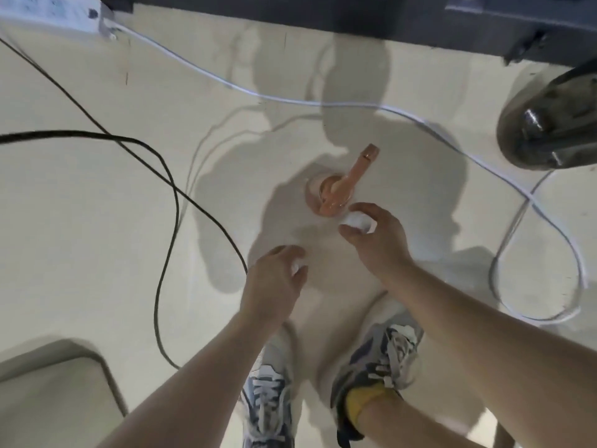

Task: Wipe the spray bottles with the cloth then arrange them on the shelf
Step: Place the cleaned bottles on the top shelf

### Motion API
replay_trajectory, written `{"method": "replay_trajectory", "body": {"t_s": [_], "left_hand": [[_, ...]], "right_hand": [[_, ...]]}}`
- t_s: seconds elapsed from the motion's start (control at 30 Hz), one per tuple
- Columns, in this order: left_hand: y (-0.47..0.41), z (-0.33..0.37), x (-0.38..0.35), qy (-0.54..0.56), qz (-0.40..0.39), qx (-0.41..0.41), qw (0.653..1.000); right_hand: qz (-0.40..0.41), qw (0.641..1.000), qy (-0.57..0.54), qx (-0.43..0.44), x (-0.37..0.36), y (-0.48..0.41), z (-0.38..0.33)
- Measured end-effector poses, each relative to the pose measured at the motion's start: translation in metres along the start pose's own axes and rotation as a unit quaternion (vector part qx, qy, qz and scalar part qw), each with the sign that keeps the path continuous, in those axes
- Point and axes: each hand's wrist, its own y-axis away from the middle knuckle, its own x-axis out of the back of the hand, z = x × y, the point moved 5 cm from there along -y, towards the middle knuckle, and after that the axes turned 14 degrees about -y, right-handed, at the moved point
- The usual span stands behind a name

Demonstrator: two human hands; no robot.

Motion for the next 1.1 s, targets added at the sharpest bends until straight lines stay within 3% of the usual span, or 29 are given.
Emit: {"method": "replay_trajectory", "body": {"t_s": [0.13, 0.3, 0.43, 0.5, 0.7, 0.87, 1.1], "left_hand": [[-0.030, 0.020, 0.046, -0.022, 0.000, 0.002, 1.000], [-0.073, 0.062, 0.077, -0.059, -0.042, -0.097, 0.993], [-0.070, 0.065, 0.084, -0.027, -0.016, -0.123, 0.992], [-0.059, 0.064, 0.096, -0.013, 0.003, -0.121, 0.993], [0.010, 0.093, 0.189, 0.057, 0.037, -0.114, 0.991], [0.084, 0.155, 0.308, 0.064, 0.022, -0.197, 0.978], [0.206, 0.250, 0.450, 0.034, -0.034, -0.369, 0.928]], "right_hand": [[-0.004, 0.999, -0.010, 0.030, 0.011, -0.003, -0.022], [-0.132, 0.985, 0.095, 0.052, 0.011, -0.011, -0.064], [-0.148, 0.975, 0.154, 0.055, 0.013, -0.007, -0.075], [-0.148, 0.980, 0.120, 0.061, 0.017, 0.004, -0.085], [-0.084, 0.989, -0.122, -0.008, 0.055, 0.083, -0.142], [0.020, 0.973, -0.231, 0.006, 0.109, 0.180, -0.225], [0.098, 0.966, -0.158, 0.178, 0.194, 0.336, -0.309]]}}
